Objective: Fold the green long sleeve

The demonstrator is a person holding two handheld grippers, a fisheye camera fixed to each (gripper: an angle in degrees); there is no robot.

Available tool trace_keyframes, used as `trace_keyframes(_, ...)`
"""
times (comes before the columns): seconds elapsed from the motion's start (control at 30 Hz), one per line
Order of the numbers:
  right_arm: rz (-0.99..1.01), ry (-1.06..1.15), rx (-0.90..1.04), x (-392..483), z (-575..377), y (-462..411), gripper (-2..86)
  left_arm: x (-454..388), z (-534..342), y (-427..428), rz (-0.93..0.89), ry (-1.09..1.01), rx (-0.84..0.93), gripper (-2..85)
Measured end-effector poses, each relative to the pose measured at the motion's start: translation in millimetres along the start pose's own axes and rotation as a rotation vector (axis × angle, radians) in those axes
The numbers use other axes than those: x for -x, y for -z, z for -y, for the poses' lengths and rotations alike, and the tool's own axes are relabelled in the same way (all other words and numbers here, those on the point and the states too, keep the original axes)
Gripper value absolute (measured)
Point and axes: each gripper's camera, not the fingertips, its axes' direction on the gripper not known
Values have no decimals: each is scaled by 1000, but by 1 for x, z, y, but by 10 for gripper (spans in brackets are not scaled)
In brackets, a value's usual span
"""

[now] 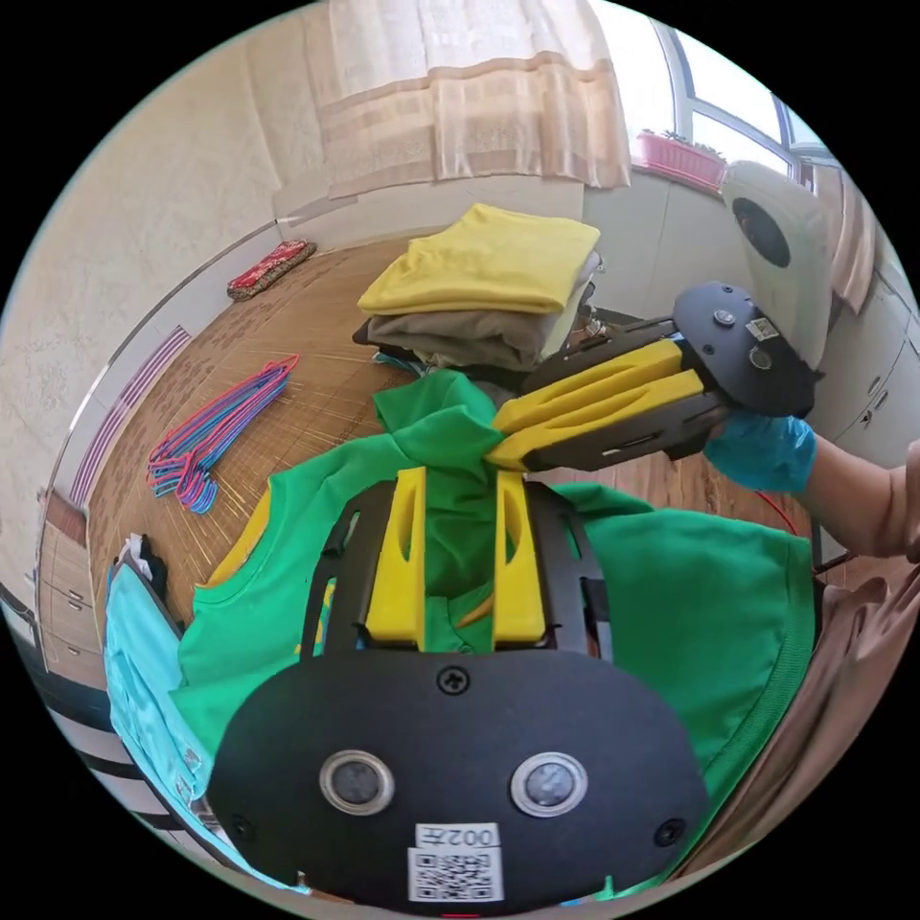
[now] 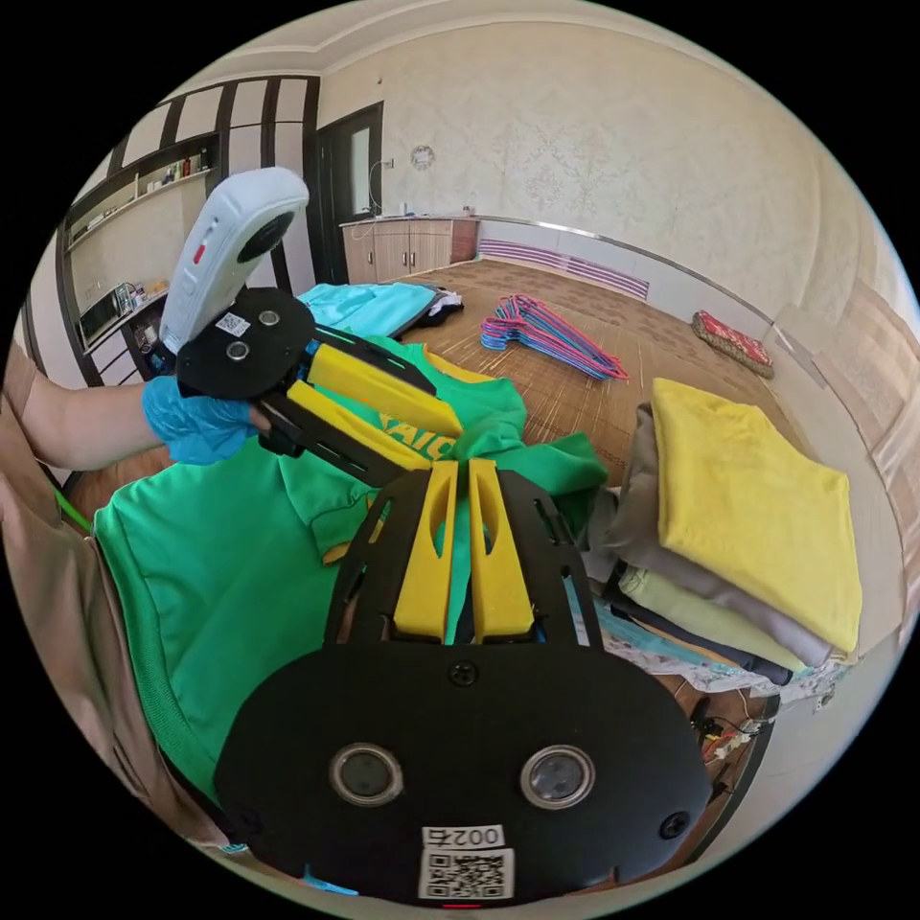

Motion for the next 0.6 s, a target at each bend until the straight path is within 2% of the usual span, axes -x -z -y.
trace_keyframes(0.23, 42, -4, -9, -11, -9, 6, 52, 7, -7, 1, 11, 126, -17, 0)
trace_keyframes(0.37, -49, -23, 66, -21, -19, -5, 120, 16, -18, 1, -7, 242, -28, -8)
trace_keyframes(0.6, -80, -33, 113, -32, -29, -40, 139, 19, -25, -5, -16, 325, -13, -9)
